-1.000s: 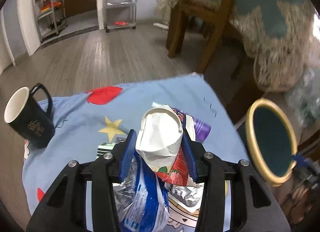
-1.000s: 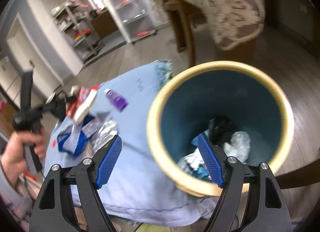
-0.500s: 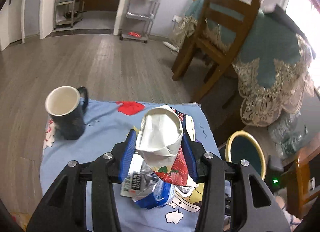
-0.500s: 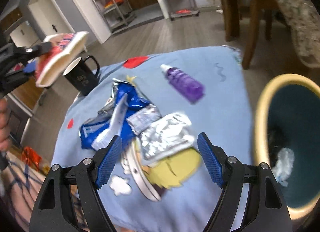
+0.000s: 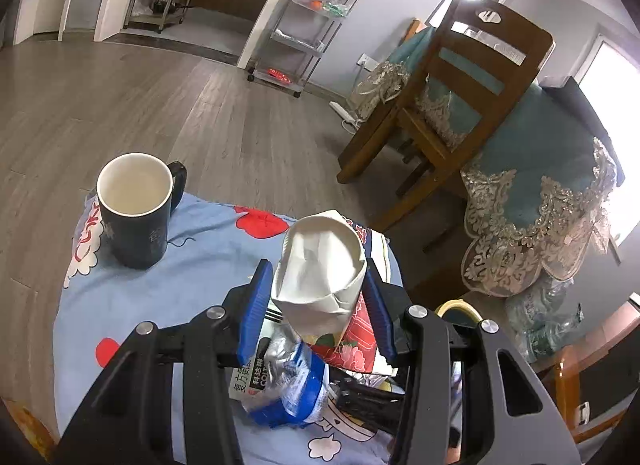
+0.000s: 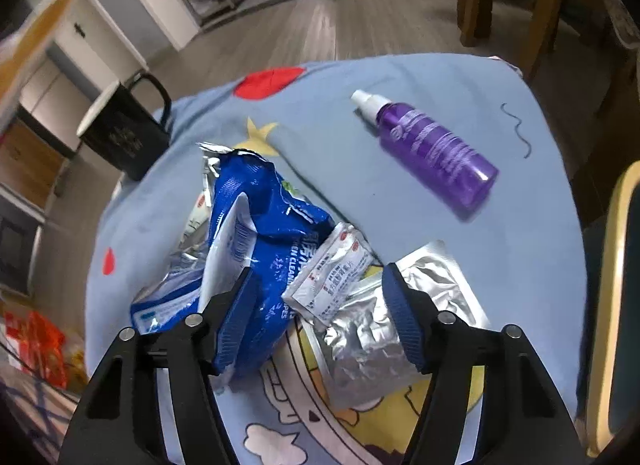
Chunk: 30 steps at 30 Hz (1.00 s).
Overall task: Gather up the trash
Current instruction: 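Grasp a white paper cup with the left gripper while the right gripper grasps a white sachet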
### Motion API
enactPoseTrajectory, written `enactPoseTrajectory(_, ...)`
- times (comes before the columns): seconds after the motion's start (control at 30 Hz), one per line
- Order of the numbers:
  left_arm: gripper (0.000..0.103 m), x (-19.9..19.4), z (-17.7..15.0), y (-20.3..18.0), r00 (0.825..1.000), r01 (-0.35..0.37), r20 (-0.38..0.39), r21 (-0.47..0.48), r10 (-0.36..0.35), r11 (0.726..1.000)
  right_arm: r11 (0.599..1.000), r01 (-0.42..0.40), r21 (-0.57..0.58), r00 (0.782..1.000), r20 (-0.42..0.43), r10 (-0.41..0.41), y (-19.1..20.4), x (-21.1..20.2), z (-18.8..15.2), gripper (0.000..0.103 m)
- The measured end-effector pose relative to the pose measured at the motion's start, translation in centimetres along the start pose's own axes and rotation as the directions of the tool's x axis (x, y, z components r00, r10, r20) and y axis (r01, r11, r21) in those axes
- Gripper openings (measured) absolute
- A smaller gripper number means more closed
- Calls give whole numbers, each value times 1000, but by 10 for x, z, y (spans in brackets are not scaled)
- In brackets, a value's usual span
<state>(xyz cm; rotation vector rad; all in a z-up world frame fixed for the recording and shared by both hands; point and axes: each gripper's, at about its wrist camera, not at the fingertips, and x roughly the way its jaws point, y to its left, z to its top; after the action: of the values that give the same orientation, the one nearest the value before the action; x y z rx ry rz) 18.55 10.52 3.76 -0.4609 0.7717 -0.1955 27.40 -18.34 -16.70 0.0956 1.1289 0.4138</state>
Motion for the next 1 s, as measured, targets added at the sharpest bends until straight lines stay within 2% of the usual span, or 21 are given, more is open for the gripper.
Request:
enactPoseTrajectory(0.03,45,0,0,0,1000,3,0,-1,-3,1000,1000,5,-10,1000,-4,-5,2,2,-1,57)
enactPoseTrajectory(0.07,45,0,0,0,1000,5,1,-1,-5,1000,1000,13,-25,1000,-8,-13,4,4,-2,45)
enactPoseTrajectory(0.13,45,-1,-1,-1,1000,6,1,7,-6,1000,999,22,-50,999,-22,-23,6,7,-4,32)
enactPoseTrajectory(0.2,45,-1,-1,-2,1000,8,1,7,-8,1000,997,24,-68,999,-27,-26,6,7,-8,27)
enactPoseTrajectory(0.33,45,-1,-1,-1,1000,11,1,5,-11,1000,997,33,-64,999,-26,-35,-2,5,-14,27)
enactPoseTrajectory(0.4,45,-1,-1,-1,1000,12,0,6,-12,1000,999,13,-40,1000,-14,-13,-10,1,-14,27)
enactPoseTrajectory(0.53,45,0,-2,-2,1000,17,-3,17,-17,1000,1000,-5,-12,1000,19,5,-14,-7,-7,37)
enactPoseTrajectory(0.63,45,1,-3,-3,1000,16,-8,19,-16,1000,999,-8,-35,1000,16,8,-5,-3,0,39)
enactPoseTrajectory(0.87,45,4,-4,-5,1000,11,-12,24,-11,1000,985,84,-150,995,-44,-92,14,23,3,39)
enactPoseTrajectory(1.0,45,8,-5,-7,1000,7,-19,30,-7,1000,985,65,-158,997,-19,-69,11,20,1,32)
